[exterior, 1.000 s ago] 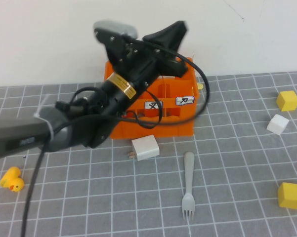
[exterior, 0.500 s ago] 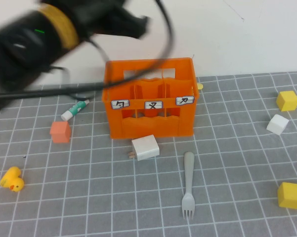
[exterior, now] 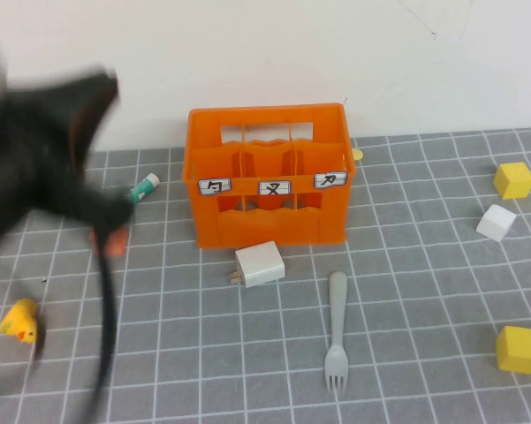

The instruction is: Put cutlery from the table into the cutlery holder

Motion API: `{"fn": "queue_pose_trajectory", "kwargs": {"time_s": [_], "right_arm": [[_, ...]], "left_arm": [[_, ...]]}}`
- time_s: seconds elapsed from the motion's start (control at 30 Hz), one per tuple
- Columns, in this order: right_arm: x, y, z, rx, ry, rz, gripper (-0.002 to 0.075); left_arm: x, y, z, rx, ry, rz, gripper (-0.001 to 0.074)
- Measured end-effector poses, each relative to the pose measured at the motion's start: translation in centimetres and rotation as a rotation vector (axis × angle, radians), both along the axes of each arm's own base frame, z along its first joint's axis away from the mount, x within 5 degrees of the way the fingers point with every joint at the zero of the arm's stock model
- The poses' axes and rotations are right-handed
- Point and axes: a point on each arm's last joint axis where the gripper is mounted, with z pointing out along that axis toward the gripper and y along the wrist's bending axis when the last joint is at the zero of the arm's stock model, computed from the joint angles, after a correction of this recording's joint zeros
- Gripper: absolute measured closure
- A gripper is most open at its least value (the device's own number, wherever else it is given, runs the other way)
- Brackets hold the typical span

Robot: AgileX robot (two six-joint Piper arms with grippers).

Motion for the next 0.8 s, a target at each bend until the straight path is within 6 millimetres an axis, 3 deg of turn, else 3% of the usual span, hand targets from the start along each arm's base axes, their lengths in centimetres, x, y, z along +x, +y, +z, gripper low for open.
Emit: {"fn": "queue_pose_trajectory", "kwargs": {"time_s": [0.13,0.33,0.57,0.8], "right_arm": [[-0.9,0.0,0.2,0.024,0.002,-0.024,0.0729],[-1.5,0.1,0.3,0.054,-0.004,-0.039,0.0729],[-1.5,0.1,-1.2,0.083,0.068,-0.049,0.0729],[-1.6,0.1,-1.8,0.086,0.094,-0.048,0.0729]], "left_arm": [[-2.7,0.0,-3.3,-0.025,-0.058,-0.131,0.0735],[-3.8,0.9,-7.9,0.031,0.063,-0.103,0.0735],[-3.5,2.6,-10.2,0.108,0.297,0.096,0.0735],[-3.5,2.9,-10.4,0.159,0.304,0.118,0.0736]]}}
